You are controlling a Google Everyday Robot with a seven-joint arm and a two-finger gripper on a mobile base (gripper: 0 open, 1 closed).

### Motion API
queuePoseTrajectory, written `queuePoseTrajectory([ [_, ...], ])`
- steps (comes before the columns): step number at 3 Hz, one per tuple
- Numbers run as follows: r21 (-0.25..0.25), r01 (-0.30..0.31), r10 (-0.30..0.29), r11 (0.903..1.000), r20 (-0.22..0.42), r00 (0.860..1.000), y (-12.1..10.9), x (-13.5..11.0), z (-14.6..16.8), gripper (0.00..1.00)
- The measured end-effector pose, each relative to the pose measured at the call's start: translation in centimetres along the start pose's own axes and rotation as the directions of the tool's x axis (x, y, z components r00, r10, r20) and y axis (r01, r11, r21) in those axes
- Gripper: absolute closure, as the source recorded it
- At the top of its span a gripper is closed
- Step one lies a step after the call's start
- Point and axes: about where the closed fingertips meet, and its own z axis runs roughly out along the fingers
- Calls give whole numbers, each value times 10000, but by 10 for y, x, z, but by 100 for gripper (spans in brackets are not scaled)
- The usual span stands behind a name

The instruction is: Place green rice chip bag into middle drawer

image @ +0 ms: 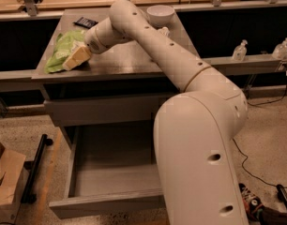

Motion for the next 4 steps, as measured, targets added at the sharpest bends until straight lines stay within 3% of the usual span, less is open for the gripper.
queuePoseTrajectory([
  [1,-118,-357,355,9993,-152,9993,7,5,14,13],
  [2,115,-658,661,9978,-227,9976,7,11,10,31],
  [3,674,-842,859,9942,-222,9961,8,24,-19,62],
  [4,970,-711,742,9927,-288,9968,15,38,-52,85],
])
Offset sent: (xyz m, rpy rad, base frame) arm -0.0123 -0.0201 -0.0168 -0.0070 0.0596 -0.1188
